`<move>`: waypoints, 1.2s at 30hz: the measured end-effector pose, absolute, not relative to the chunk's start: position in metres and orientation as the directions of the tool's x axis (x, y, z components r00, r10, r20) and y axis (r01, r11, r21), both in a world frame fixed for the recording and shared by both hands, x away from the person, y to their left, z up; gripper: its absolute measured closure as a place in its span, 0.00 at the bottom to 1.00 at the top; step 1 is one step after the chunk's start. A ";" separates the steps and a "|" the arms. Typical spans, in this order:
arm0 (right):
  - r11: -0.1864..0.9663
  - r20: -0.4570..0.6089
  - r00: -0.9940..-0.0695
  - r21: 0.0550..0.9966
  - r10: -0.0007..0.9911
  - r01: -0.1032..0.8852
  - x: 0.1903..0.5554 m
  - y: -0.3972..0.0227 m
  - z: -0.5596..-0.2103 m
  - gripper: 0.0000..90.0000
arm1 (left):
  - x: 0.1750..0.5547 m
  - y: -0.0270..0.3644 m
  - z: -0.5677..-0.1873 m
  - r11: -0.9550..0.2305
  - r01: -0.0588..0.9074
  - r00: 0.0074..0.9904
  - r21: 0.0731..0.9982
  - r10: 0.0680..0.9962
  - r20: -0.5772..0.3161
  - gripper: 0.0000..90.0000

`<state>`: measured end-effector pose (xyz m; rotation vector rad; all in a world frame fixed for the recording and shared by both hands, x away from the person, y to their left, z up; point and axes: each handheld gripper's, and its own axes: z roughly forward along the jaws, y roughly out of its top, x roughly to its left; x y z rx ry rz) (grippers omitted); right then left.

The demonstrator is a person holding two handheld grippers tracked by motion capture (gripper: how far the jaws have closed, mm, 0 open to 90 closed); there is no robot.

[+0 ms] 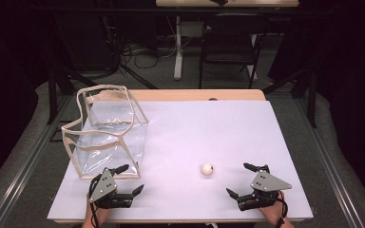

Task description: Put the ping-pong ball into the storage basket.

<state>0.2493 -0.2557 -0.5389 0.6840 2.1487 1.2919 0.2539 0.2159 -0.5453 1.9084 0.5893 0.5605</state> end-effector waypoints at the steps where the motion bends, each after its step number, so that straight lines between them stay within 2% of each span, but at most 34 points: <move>1: 0.416 -0.184 -0.728 0.897 0.660 0.150 0.250 -0.256 -0.539 0.00 | 0.254 0.215 -0.546 -0.365 0.154 0.772 0.918 0.624 0.118 0.18; 20: 0.448 -0.139 -0.731 0.859 0.668 0.246 0.264 -0.239 -0.522 0.00 | 0.255 0.215 -0.547 -0.381 0.162 0.769 0.910 0.627 0.126 0.18; 36: 0.485 -0.136 -0.740 0.829 0.658 0.279 0.277 -0.227 -0.509 0.00 | 0.254 0.214 -0.547 -0.387 0.159 0.766 0.908 0.628 0.134 0.18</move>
